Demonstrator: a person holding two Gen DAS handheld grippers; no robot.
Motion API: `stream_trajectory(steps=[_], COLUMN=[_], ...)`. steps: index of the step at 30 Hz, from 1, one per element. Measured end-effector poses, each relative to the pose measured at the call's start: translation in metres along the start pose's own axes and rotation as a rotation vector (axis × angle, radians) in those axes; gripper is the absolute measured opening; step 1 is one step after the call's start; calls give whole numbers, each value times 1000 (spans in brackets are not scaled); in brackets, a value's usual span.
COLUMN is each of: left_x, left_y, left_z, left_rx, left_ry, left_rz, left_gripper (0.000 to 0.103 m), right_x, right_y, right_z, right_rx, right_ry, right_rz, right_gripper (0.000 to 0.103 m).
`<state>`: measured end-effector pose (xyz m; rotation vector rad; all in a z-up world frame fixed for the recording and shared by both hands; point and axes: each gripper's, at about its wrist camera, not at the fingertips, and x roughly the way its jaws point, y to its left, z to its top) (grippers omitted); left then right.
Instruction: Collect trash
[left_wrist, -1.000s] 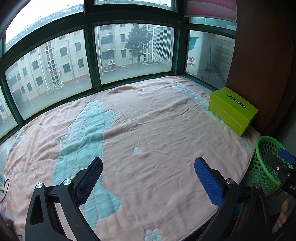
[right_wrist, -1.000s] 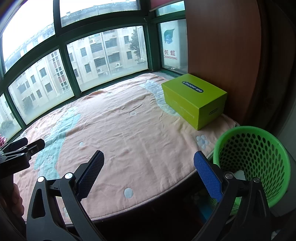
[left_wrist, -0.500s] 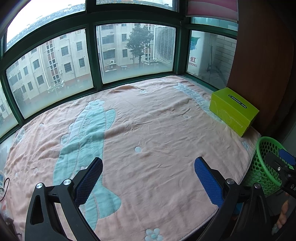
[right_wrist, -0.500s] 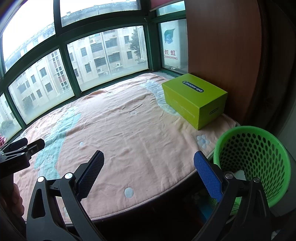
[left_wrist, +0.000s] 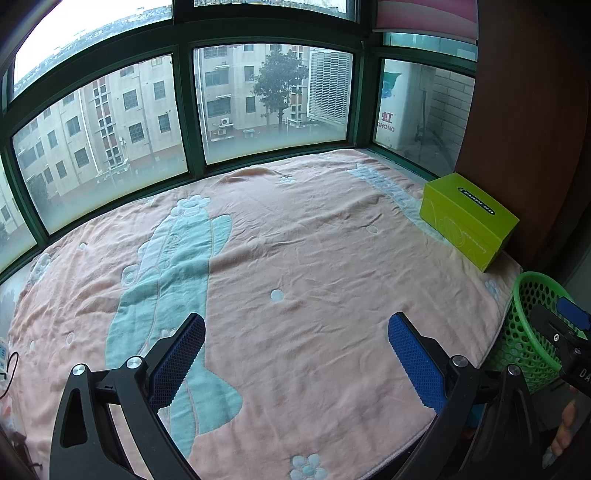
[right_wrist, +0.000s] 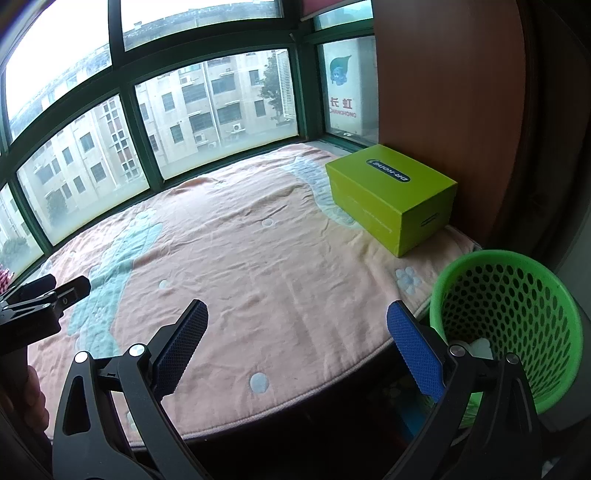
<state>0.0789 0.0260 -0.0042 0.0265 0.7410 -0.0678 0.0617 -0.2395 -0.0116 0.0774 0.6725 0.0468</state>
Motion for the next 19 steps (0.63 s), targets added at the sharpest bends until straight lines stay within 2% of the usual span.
stream_trajectory(steps=[19], left_x=[0], left_y=[-6], left_z=[-2], left_rx=[-3], left_ry=[-3], left_rz=[2], left_gripper=[96], right_x=[1], right_y=[3], right_z=[-2], right_rx=[-2], right_ry=[-3], right_rz=[2], right_gripper=[97])
